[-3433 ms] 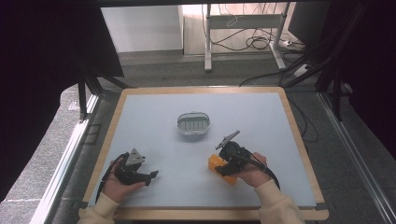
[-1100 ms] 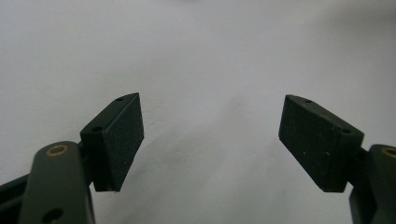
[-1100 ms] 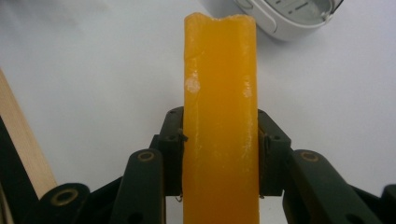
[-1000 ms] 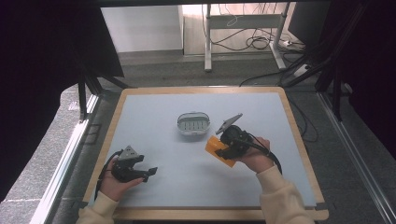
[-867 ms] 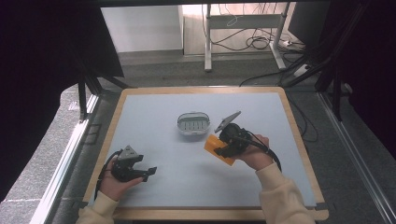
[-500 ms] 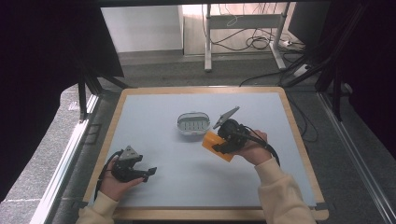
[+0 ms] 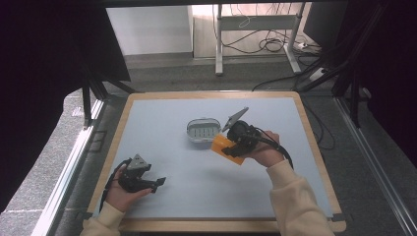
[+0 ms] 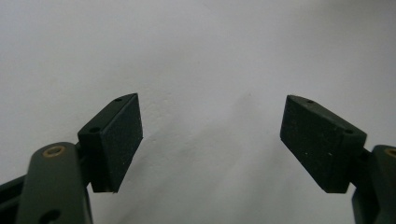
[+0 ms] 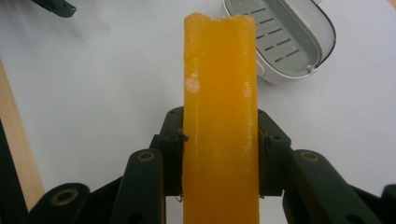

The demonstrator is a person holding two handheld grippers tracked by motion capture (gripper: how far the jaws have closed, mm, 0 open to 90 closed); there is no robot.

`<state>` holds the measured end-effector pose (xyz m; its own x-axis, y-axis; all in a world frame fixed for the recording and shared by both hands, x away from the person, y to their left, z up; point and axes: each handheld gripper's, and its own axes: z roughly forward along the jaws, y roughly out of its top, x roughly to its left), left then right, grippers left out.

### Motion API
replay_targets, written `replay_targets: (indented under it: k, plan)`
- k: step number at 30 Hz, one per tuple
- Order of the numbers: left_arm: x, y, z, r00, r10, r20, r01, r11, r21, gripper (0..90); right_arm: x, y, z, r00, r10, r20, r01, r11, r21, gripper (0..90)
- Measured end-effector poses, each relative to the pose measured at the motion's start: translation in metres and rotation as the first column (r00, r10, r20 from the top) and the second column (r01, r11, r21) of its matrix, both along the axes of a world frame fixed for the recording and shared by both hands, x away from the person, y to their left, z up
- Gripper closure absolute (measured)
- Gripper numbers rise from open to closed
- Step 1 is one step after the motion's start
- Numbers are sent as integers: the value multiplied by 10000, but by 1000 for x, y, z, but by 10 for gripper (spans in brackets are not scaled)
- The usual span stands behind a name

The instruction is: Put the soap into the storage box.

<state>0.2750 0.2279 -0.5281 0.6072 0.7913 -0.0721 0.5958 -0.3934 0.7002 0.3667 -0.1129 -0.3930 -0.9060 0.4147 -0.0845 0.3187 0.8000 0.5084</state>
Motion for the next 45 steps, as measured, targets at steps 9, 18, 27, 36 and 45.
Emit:
replay_targets:
  k: [9,18,27,36,45]
  plan:
    - [0,0,0,10000,-54,21,54,10000,28,209,7,2,3,9996,218,186,-218,9998,-16,616]
    - [0,0,-1,9998,-179,-5,180,9996,199,207,19,7,3,9995,286,104,-285,9995,-109,616]
    - [0,0,-2,9997,-251,-52,253,9991,328,195,30,11,0,9988,484,100,-483,9987,-130,616]
    - [0,-1,-3,9996,-283,-64,285,9990,350,190,40,12,-4,9987,494,101,-493,9988,-52,617]
    - [0,-1,-3,9995,-316,-65,319,9988,366,190,51,17,-2,9991,387,158,-386,9992,-92,617]
